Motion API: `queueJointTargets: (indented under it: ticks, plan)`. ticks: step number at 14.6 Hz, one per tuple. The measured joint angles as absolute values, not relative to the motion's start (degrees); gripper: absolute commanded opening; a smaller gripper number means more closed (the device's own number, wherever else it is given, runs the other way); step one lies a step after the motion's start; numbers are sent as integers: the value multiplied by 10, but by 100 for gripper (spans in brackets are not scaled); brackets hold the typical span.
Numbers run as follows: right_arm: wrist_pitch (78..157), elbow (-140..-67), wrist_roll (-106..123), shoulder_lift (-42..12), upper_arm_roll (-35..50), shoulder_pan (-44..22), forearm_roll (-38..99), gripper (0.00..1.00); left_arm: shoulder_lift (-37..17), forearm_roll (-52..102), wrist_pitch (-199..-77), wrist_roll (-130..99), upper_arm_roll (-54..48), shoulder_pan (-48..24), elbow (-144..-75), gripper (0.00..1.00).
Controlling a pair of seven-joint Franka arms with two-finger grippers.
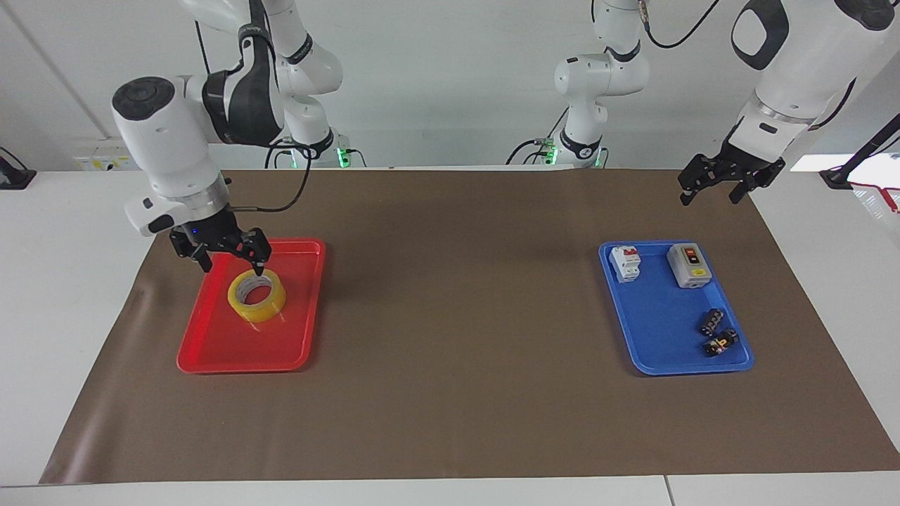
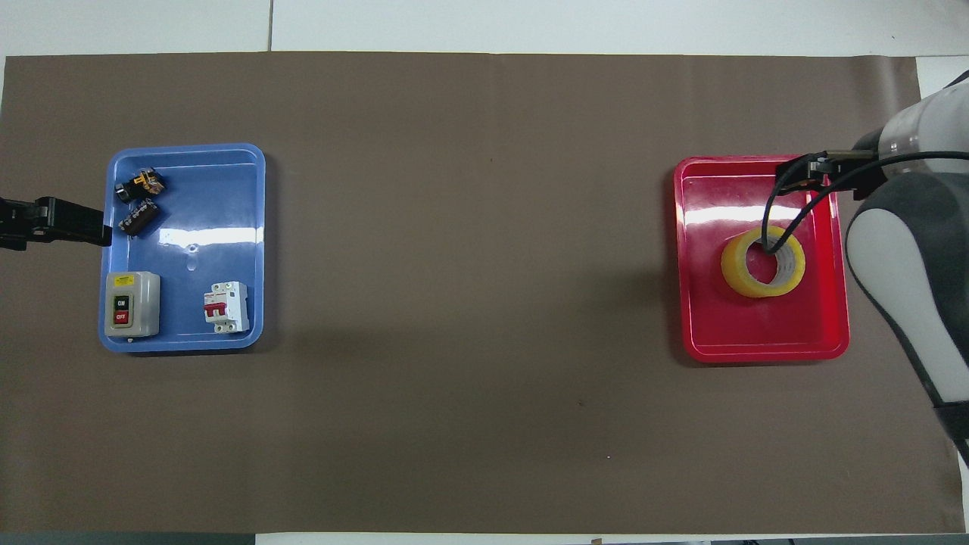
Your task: Place and move tape with both arms
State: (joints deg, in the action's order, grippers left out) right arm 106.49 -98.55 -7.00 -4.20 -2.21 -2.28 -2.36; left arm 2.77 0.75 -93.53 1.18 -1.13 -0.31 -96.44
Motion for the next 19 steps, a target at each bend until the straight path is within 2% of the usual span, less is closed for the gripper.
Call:
queueJointTargets:
  ticks: [3, 6, 8, 19]
  plan:
    - [947, -933, -70, -4, -29, -9, -24, 100, 28, 8, -935, 12, -11, -3, -964, 100]
    - [882, -917, -70, 29, -32, -3, -24, 100, 28, 8, -935, 12, -11, -3, -964, 100]
    - [849, -890, -70, 32, -31, -4, -24, 100, 28, 8, -935, 12, -11, -3, -964, 100]
    - [823, -873, -70, 24, -6, -14, -23, 100, 28, 8, -935, 12, -11, -3, -964, 100]
